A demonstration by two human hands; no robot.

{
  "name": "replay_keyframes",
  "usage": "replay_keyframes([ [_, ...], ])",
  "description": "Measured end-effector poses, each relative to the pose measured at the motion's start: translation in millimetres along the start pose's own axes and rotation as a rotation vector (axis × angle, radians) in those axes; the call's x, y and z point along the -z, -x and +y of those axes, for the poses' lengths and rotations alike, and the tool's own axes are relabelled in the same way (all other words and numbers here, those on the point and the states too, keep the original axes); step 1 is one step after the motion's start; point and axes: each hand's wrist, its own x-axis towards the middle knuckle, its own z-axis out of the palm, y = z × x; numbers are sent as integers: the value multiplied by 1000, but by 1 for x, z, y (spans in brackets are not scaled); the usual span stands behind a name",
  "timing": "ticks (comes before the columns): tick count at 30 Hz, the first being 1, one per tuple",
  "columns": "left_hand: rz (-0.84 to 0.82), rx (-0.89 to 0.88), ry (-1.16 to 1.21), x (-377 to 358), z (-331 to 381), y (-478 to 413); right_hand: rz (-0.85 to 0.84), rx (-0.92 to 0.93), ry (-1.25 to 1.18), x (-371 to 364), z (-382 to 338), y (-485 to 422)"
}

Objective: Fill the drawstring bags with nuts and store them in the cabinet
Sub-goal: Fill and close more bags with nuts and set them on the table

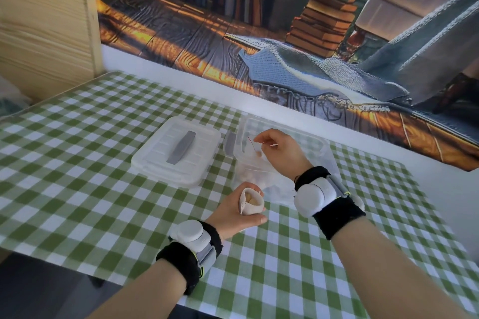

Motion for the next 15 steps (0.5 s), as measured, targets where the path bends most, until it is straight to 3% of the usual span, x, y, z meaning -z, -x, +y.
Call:
replay_keyframes([
  [6,-5,0,-27,0,1,-1,170,127,-155,6,-2,31],
  [10,-11,-10,-51,-1,0,-1,132,256,-123,-4,7,75],
  [15,-4,-13,-51,-2,2,0,45,112,-58,-21,19,93],
])
